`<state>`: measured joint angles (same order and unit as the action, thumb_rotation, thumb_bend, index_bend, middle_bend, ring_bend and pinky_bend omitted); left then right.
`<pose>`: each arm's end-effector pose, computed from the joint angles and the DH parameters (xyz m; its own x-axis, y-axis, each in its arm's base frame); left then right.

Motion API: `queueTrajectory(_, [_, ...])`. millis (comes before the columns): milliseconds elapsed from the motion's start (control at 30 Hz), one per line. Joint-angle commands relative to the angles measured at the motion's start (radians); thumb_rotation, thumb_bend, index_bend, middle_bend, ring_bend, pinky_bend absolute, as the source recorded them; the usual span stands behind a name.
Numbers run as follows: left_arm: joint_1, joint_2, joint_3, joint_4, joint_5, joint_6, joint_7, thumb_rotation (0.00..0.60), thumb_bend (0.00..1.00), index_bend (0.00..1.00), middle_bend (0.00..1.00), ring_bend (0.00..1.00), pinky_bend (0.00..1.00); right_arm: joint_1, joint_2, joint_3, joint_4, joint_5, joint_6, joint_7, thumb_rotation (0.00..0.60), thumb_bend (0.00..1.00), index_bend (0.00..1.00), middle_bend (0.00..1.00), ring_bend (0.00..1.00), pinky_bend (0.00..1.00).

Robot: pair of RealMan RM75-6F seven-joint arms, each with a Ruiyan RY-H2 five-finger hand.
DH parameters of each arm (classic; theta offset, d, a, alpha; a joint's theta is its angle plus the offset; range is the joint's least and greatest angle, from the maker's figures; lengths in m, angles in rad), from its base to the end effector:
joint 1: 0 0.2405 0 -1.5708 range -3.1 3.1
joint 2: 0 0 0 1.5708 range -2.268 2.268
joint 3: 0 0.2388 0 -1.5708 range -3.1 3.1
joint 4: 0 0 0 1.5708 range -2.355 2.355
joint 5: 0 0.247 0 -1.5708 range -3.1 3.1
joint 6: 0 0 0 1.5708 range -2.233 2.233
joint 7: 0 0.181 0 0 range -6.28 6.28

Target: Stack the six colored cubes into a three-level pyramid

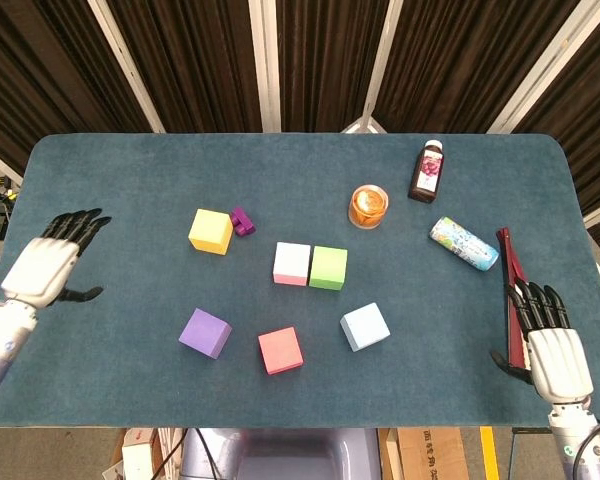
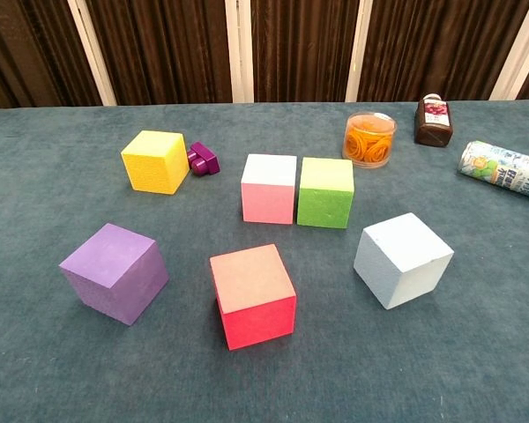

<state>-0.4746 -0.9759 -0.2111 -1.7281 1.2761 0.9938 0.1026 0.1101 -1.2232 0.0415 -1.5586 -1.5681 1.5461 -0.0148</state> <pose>-0.2245 0.3570 0.1114 0.4819 0.1642 0.8607 0.8703 -0.2040 -0.4484 -0.2880 -0.2242 0.0939 0.3617 0.0568 0.9305 -0.9254 -0.0988 0.3658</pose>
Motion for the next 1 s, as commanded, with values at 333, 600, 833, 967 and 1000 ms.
queueTrajectory(333, [-0.210,-0.183,-0.048,0.134,-0.264,-0.148,0.200,0.600,0.23,0.06,0.00,0.00,0.00,-0.005,-0.033,0.030,-0.036,0.101,-0.043,-0.084,0.600,0.20,0.03,0.07,0.02,0.00])
queueTrajectory(600, [-0.325,-0.296,-0.040,0.238,-0.414,-0.191,0.329,0.600,0.27,0.10,0.06,0.00,0.00,-0.005,-0.039,0.043,-0.039,0.145,-0.069,-0.099,0.600,0.20,0.03,0.06,0.02,0.00])
queueTrajectory(833, [-0.391,-0.376,-0.037,0.331,-0.503,-0.204,0.369,0.600,0.27,0.12,0.08,0.00,0.00,-0.004,-0.047,0.057,-0.033,0.179,-0.082,-0.113,0.600,0.20,0.03,0.06,0.02,0.00])
queueTrajectory(967, [-0.420,-0.420,-0.037,0.386,-0.525,-0.234,0.360,0.600,0.29,0.14,0.08,0.00,0.00,-0.001,-0.051,0.062,-0.026,0.198,-0.096,-0.121,0.600,0.20,0.03,0.07,0.02,0.00])
queueTrajectory(1000, [-0.426,-0.428,-0.036,0.398,-0.529,-0.240,0.360,0.600,0.30,0.15,0.09,0.00,0.00,-0.001,-0.052,0.063,-0.026,0.201,-0.098,-0.123,0.600,0.20,0.03,0.07,0.02,0.00])
